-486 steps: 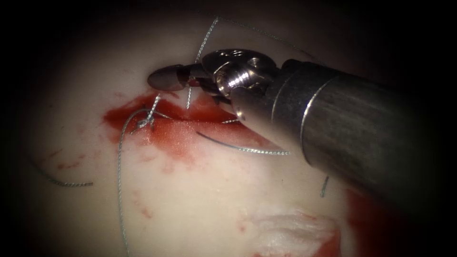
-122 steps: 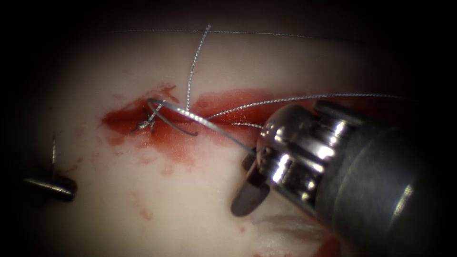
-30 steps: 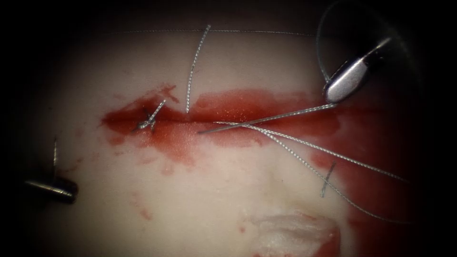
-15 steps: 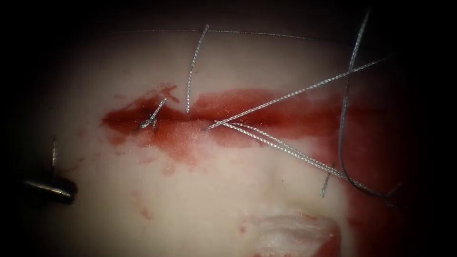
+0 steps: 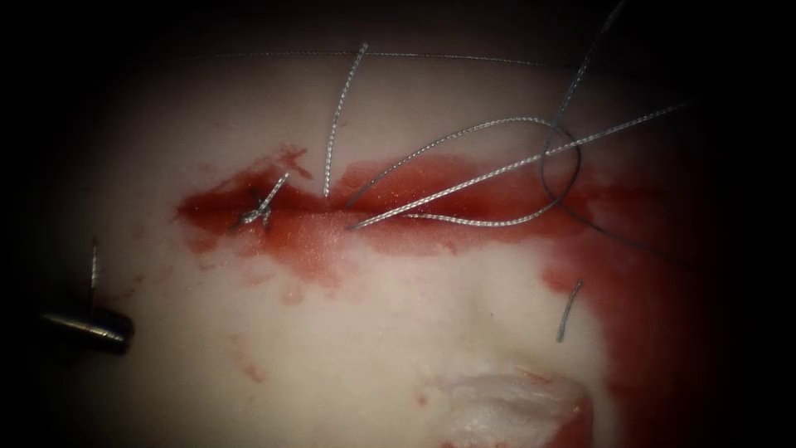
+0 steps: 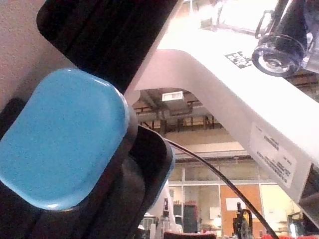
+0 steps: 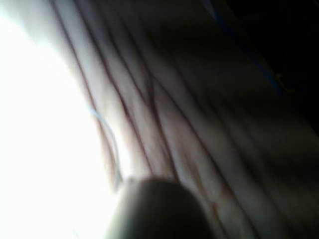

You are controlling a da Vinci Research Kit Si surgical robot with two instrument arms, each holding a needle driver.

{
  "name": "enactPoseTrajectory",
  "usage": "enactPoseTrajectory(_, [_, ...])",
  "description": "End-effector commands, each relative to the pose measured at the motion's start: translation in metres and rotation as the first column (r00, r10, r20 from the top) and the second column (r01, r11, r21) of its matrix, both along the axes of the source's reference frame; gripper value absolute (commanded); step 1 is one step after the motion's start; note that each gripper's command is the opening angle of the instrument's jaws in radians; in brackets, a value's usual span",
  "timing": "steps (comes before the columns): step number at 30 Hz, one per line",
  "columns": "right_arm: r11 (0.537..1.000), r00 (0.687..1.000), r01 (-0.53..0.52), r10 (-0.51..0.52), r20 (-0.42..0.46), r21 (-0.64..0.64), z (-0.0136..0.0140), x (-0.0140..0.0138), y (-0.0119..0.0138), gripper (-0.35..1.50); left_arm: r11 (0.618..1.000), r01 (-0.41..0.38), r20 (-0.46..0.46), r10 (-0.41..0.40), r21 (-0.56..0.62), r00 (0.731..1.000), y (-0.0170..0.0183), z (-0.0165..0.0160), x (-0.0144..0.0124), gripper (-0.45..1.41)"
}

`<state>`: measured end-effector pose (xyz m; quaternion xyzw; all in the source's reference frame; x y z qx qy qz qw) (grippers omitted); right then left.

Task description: Wound Closure

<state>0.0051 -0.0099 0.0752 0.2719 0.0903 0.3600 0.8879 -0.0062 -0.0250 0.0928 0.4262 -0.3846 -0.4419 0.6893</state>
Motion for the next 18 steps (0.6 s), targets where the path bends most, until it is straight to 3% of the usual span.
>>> enactPoseTrajectory(1, [1.000,1.000,-0.007,0.007,0.018,-0.009,-0.0001,0.0005,0.0013,-0.35,1.000,0.002,0.003,-0.002,-0.006,1.000,0.0011,-0.0003,-0.0006,-0.45])
enactPoseTrajectory(2, [1.000,0.999,-0.001,0.001,0.039,-0.013,-0.0001,0.0003,0.0013,-0.35,1.000,0.002,0.003,-0.002,-0.006,1.000,0.0011,-0.0003,-0.0005,-0.45])
enactPoseTrajectory(3, [0.999,0.991,0.024,-0.018,0.129,-0.048,0.0002,-0.0007,0.0014,-0.35,1.000,0.001,0.004,-0.001,-0.006,1.000,0.0012,-0.0003,-0.0005,-0.45])
enactPoseTrajectory(7, [0.997,0.985,0.040,-0.027,0.173,-0.071,0.0009,-0.0027,0.0018,-0.35,1.000,0.002,0.004,-0.002,-0.006,1.000,0.0012,-0.0003,-0.0005,-0.45])
enactPoseTrajectory(12, [0.995,0.988,0.017,-0.002,0.157,-0.096,0.0008,-0.0029,0.0022,-0.35,1.000,0.000,0.001,0.000,-0.006,1.000,0.0012,-0.0002,-0.0005,-0.45])
enactPoseTrajectory(14, [0.986,0.992,0.056,-0.037,0.120,-0.158,0.0003,-0.0023,0.0025,0.74,1.000,0.000,0.001,0.000,-0.006,1.000,0.0012,-0.0002,-0.0005,-0.45])
enactPoseTrajectory(15, [0.979,0.991,0.105,-0.088,0.103,-0.177,0.0000,-0.0020,0.0026,0.93,1.000,0.001,0.001,-0.001,-0.006,1.000,0.0012,-0.0002,-0.0005,-0.45])
enactPoseTrajectory(17, [0.947,0.968,0.253,-0.247,0.051,-0.200,-0.0021,-0.0005,0.0024,0.94,1.000,0.000,0.000,0.000,-0.007,1.000,0.0012,-0.0002,-0.0005,-0.45])
enactPoseTrajectory(18, [0.943,0.962,0.270,-0.270,0.030,-0.195,-0.0032,0.0004,0.0022,0.94,1.000,0.001,0.000,-0.001,-0.007,1.000,0.0012,-0.0001,-0.0006,-0.45])
